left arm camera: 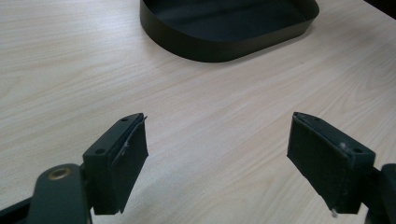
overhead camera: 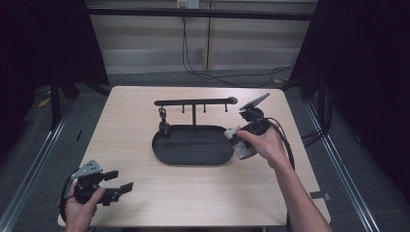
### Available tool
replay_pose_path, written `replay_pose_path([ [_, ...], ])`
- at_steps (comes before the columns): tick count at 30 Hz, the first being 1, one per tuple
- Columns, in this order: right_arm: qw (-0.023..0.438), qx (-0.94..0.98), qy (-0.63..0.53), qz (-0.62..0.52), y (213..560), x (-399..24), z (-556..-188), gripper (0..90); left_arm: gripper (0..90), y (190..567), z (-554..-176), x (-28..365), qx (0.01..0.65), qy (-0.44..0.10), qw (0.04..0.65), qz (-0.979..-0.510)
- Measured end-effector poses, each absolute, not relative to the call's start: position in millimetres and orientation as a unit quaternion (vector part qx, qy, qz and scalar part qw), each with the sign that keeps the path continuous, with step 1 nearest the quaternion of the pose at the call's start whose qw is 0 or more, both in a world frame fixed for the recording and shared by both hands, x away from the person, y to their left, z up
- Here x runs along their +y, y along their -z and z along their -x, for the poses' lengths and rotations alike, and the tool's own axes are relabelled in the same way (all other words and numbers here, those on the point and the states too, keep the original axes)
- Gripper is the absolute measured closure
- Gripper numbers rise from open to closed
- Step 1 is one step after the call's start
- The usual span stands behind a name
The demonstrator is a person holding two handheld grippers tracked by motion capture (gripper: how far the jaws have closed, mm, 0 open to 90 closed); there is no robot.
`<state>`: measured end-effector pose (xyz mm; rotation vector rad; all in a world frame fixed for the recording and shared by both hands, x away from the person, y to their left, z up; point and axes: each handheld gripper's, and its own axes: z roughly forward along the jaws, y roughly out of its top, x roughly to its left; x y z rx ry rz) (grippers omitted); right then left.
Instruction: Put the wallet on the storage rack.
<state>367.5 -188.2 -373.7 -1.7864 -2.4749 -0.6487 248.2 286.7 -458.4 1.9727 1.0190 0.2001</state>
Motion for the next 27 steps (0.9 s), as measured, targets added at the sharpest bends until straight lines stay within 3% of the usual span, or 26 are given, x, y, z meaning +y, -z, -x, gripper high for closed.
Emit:
replay_pose_path([
  [27, 0.048, -0.725, 0.283, 0.626, 417.9, -176.7, -398.9, 33.8, 19.9, 458.3, -247.7, 284.4, 0.404, -0.083, 0.439, -0.798],
])
